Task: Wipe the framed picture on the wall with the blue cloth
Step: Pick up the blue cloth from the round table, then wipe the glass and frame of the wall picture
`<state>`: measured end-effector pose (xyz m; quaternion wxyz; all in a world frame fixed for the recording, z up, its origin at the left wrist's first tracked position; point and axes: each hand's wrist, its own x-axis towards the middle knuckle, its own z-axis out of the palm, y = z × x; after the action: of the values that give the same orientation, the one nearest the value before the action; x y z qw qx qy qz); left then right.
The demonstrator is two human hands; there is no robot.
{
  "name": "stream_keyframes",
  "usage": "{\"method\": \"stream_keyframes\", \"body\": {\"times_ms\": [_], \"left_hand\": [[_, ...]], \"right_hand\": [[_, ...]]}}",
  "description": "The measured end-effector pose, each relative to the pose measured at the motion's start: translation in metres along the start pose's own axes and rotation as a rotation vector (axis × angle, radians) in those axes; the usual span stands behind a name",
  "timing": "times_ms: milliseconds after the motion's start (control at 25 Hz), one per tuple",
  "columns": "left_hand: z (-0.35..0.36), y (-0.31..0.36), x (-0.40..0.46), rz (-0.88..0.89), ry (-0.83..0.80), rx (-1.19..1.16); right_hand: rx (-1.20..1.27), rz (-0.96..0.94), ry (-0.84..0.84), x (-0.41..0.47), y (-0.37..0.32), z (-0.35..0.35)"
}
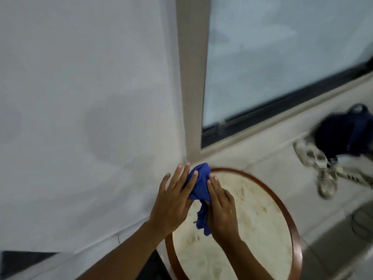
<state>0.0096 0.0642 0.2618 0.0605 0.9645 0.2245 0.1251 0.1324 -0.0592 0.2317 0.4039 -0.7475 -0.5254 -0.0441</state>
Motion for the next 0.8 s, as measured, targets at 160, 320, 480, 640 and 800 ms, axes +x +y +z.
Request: {"method": "stream_keyframes", "body": {"times_ms": [160,320,480,640,800], "left_hand": [[-0.171,-0.04,0.021,-0.022,0.254,0.215],[-0.31,-0.082,0.023,-0.083,0.499,0.342],[-0.43,-0.113,0.02,-0.094,0.664,0.505],[-0.52,-0.152,0.02,-0.133,0.722,0.689],[-0.569,-0.199,0.021,-0.259,0.702,0.801]], "right_hand": [[0.078,-0.244,0.206,0.113,-0.119,-0.033],[0.179,-0.505,0.467,0.217,-0.233,-0.05],[0.171,-0.574,0.643,0.295,-0.331,-0.064],[0.1,-0.534,0.686,0.353,-0.4,-0.068],[-0.048,-0.419,0.515,0.377,-0.418,-0.035]]}}
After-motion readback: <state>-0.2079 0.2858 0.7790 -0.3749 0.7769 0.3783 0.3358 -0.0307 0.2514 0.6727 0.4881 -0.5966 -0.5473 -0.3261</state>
